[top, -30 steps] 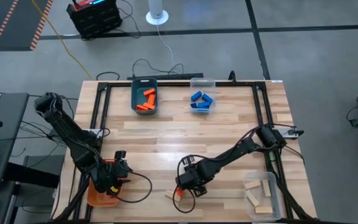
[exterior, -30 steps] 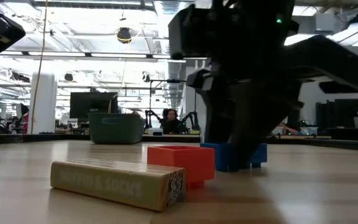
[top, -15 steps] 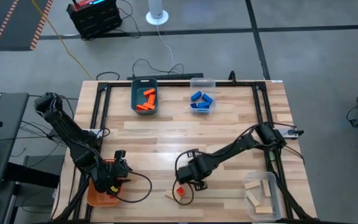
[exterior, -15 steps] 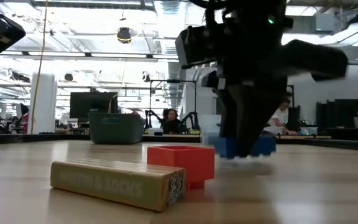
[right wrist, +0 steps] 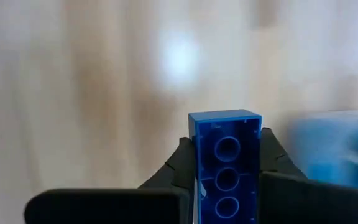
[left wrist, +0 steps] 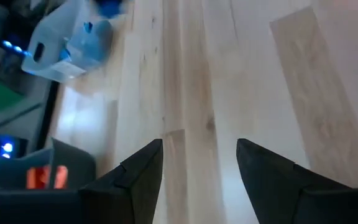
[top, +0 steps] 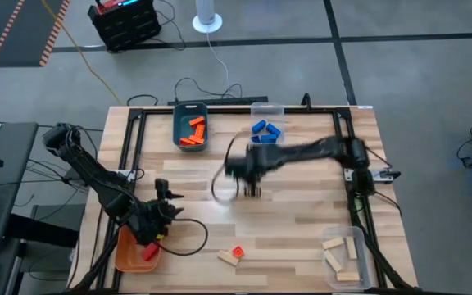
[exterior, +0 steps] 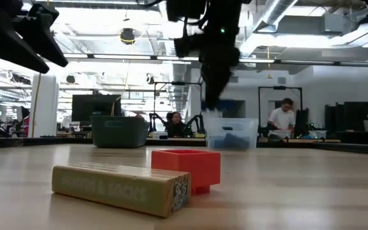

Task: Sort blocks
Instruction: Put the blue game piece into the top transparent bin, then put the orange game piece into the blue bin

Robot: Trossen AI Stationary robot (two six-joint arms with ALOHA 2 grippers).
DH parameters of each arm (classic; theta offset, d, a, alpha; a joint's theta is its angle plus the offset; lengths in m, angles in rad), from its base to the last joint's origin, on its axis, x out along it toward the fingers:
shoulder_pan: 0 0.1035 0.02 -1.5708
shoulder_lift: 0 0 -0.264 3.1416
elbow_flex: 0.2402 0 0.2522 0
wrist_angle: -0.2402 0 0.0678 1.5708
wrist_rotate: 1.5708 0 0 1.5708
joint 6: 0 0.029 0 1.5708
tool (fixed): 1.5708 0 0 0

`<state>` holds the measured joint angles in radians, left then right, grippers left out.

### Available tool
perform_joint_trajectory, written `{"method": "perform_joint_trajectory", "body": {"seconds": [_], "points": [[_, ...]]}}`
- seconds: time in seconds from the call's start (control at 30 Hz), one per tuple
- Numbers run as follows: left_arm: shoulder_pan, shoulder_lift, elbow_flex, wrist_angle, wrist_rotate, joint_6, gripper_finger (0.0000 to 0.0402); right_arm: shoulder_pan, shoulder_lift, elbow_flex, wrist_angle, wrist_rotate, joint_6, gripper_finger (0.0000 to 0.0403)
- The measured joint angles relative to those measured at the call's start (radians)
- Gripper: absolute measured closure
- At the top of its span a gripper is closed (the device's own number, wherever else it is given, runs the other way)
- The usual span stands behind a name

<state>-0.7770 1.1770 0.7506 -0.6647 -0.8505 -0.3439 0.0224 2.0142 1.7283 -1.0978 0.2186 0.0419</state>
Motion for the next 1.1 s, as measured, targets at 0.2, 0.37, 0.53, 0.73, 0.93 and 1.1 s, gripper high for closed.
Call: {"method": "perform_joint_trajectory", "body": {"seconds": [0.2, 0.37, 0.53, 0.73, 0.93, 1.1], "points": [[0.012, -0.047, -0.046, 0.038, -0.008, 0.131, 0.0214, -0.159, -0.131, 0.002, 0.135, 0.041, -0.095, 0.0347], [0.060, -0.187, -0.159, 0.170, 0.010, 0.209, 0.0232, -0.334, -0.133, 0.001, 0.144, 0.076, -0.099, 0.0347], [0.144, -0.360, -0.240, 0.208, 0.072, 0.230, 0.0243, -0.472, -0.078, 0.001, 0.147, 0.054, -0.100, 0.0346], [0.198, -0.523, -0.251, 0.163, 0.135, 0.187, 0.0245, -0.590, -0.027, -0.001, 0.128, -0.106, -0.106, 0.0329], [0.201, -0.595, -0.251, 0.193, 0.112, 0.200, 0.0245, -0.603, -0.052, 0.000, 0.087, -0.125, -0.120, 0.0256], [0.221, -0.595, -0.251, 0.233, 0.110, 0.207, 0.0245, -0.536, -0.125, 0.000, 0.037, -0.079, -0.097, 0.0216]]}}
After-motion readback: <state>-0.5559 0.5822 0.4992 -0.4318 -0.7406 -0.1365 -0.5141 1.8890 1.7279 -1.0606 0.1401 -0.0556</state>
